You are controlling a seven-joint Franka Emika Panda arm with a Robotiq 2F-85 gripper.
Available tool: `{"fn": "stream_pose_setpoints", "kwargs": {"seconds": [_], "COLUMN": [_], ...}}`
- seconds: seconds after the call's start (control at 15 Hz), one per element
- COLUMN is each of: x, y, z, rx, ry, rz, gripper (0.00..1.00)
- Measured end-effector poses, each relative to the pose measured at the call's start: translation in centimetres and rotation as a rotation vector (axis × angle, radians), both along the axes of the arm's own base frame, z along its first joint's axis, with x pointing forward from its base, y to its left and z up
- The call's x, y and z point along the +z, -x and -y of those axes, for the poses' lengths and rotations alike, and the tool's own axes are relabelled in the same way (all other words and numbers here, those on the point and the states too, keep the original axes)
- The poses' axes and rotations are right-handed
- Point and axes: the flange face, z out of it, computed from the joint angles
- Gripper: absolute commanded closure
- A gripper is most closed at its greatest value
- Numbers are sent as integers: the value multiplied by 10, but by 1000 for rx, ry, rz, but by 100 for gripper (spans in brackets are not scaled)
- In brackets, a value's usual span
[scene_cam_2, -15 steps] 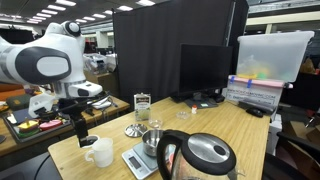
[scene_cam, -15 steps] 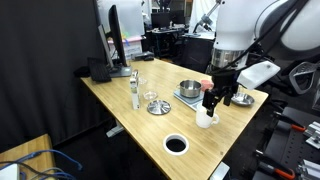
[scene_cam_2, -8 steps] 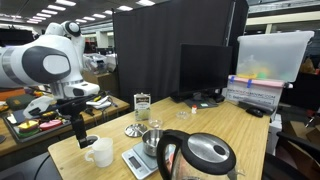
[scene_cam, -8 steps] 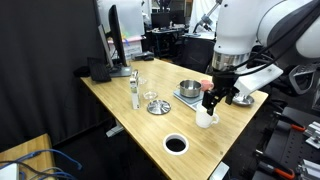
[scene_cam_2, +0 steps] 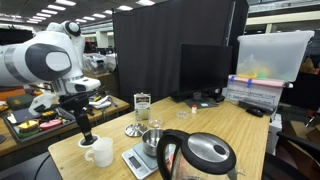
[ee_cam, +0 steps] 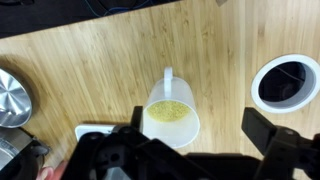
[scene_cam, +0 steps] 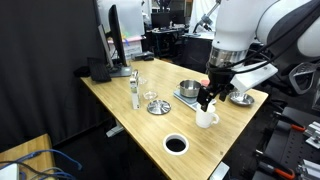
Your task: Put the silver pot on the scale, pour the contents in the white mug into the silver pot, put the silver lid on the pot
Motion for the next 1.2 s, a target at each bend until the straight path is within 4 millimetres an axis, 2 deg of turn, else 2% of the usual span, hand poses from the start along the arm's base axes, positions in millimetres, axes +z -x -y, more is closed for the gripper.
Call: {"fn": "stream_pose_setpoints", "kwargs": {"seconds": [0.2,0.67,1.2], "x": [-2,-20,-26], "y": [0,6,2], "z": [-5,-11,8], "rx": [29,71,6], "ry": [-6,-13,4], "rz": [25,32,84], "gripper": [0,0,0]}}
